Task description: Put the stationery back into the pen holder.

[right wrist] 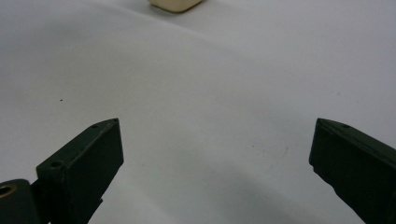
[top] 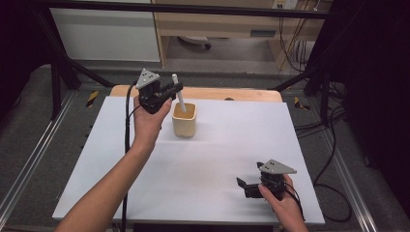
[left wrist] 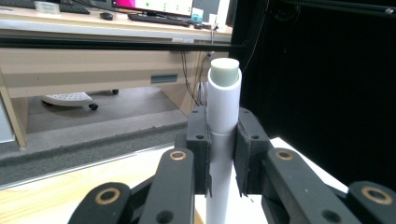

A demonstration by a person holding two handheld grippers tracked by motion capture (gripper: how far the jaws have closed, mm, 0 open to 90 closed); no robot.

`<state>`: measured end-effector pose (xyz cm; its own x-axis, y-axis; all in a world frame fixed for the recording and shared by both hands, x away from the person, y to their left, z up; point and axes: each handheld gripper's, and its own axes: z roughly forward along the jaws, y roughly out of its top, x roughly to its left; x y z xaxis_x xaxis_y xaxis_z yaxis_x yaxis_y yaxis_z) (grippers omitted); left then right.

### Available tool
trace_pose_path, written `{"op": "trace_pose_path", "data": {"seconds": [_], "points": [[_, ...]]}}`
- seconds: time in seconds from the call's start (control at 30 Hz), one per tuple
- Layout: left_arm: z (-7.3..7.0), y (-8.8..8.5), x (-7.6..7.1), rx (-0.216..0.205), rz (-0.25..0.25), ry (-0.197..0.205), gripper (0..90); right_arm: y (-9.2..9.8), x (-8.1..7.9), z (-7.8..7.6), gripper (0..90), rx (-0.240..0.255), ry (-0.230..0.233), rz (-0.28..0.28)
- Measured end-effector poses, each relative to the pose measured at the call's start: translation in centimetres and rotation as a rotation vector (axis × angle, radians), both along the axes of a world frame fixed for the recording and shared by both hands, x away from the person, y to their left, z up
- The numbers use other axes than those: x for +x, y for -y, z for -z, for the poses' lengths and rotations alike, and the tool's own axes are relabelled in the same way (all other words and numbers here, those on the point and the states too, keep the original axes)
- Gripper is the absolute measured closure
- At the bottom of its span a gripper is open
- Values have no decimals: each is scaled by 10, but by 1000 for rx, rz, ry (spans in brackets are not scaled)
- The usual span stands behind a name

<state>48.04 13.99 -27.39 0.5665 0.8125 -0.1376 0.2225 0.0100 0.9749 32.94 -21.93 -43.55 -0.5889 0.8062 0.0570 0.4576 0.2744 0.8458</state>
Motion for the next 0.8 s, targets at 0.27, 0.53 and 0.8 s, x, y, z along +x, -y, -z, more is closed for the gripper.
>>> {"op": "trace_pose_path", "data": {"seconds": [0.27, 0.53, 0.8], "points": [[4, 3, 5, 17, -11, 20, 785, -2, 0, 0, 71, 6, -11, -27], [9, 5, 13, 34, -33, 4, 785, -3, -1, 1, 40, -5, -8, -30], [15, 13, 16, 87, -37, 14, 785, -6, -1, 2, 42, -29, -10, -42]]}}
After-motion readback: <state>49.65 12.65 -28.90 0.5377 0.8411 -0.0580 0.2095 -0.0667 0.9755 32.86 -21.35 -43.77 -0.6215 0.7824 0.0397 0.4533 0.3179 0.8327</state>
